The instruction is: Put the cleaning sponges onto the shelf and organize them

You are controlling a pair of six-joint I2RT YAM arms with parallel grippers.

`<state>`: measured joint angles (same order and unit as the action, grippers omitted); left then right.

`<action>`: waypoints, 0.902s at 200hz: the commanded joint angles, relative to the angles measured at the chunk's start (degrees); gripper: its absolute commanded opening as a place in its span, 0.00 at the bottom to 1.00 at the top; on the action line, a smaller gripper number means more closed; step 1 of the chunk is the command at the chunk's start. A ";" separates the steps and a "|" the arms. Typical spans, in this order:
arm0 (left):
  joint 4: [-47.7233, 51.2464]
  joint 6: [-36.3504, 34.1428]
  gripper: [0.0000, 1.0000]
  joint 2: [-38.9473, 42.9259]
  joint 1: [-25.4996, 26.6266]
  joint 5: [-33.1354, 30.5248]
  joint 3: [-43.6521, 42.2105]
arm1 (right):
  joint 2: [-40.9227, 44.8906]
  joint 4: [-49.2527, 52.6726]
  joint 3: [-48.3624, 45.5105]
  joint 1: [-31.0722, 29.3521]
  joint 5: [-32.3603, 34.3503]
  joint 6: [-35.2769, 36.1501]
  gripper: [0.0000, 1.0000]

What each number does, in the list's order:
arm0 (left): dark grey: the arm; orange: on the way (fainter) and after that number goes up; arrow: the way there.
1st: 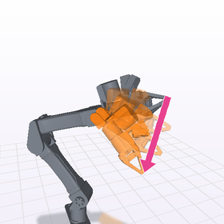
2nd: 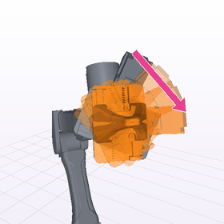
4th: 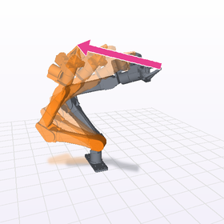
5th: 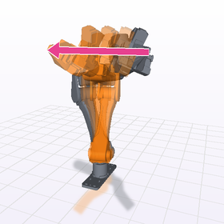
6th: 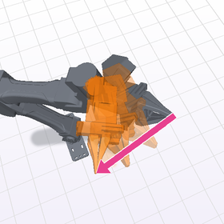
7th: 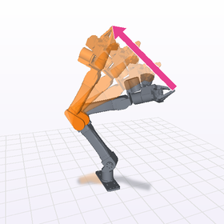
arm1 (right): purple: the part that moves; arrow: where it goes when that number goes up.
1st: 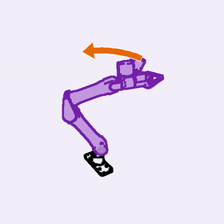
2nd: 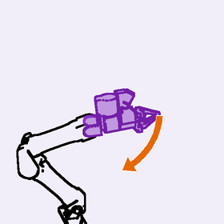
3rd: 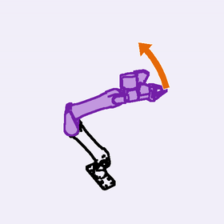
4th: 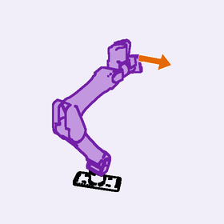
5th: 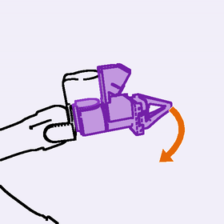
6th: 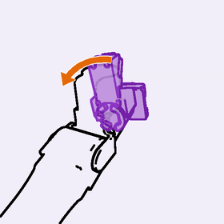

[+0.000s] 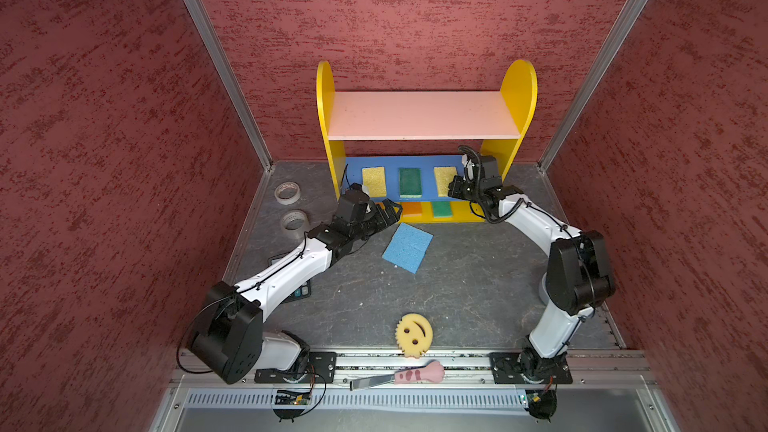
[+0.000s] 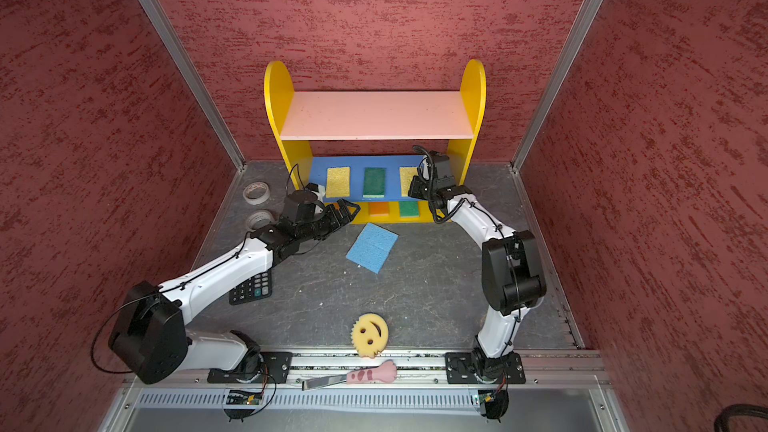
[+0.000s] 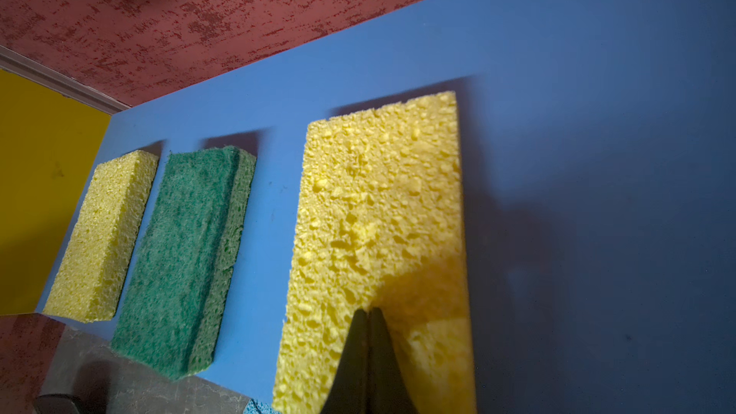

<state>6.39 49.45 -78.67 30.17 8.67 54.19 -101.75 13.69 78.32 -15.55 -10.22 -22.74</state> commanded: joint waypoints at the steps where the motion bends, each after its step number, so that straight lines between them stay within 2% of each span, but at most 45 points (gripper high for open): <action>1: -0.58 -0.36 0.99 0.02 -0.29 0.11 -0.27 | 2.07 1.99 -0.47 -0.26 0.90 -0.34 0.00; 71: -0.32 -0.48 0.99 0.04 -0.21 0.20 0.23 | 2.11 3.71 3.08 -0.27 0.30 0.32 0.02; 125: 0.68 -1.99 0.99 1.14 -0.56 -0.05 1.38 | 8.22 3.90 0.55 -2.22 0.45 -0.83 0.06; 156: 2.70 -3.57 0.99 2.36 -0.88 0.27 1.32 | 13.49 2.57 -5.63 -6.99 3.34 -3.54 0.16; 180: 4.33 -4.62 0.99 4.09 -1.21 0.28 -0.57 | 16.93 0.71 -11.15 -13.02 6.51 -7.25 0.36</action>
<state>8.67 47.24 -77.21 29.50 8.84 54.35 -87.22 15.97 71.66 -23.59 -8.14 -25.71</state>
